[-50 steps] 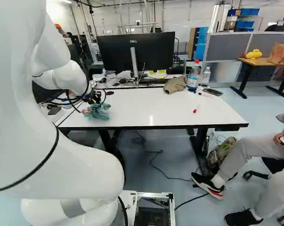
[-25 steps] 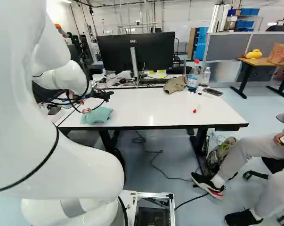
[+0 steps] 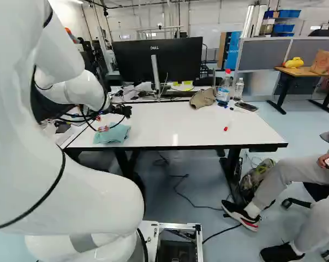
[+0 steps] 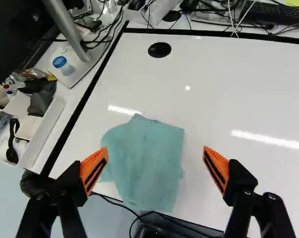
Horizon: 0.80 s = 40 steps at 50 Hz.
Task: Clean the table with the green towel
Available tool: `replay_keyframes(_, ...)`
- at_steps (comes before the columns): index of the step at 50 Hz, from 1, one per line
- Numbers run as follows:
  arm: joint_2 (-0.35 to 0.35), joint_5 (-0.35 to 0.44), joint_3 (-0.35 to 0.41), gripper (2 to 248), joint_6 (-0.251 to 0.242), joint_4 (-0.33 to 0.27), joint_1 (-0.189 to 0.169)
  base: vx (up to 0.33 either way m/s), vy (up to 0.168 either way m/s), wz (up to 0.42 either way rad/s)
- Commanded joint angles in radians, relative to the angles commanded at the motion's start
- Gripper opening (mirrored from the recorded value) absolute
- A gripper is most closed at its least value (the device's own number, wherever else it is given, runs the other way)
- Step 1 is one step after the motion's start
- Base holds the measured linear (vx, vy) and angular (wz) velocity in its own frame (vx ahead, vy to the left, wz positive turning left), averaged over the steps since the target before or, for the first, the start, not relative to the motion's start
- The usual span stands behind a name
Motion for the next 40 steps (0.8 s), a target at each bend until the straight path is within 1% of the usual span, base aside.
replay_keyframes(14, 0.022, 0.000, 0.019, 247, 0.000, 0.000, -0.054, 0.000, 0.000, 0.000)
replay_keyframes(40, 0.030, 0.000, 0.026, 247, 0.000, 0.000, -0.162, 0.000, 0.000, 0.000)
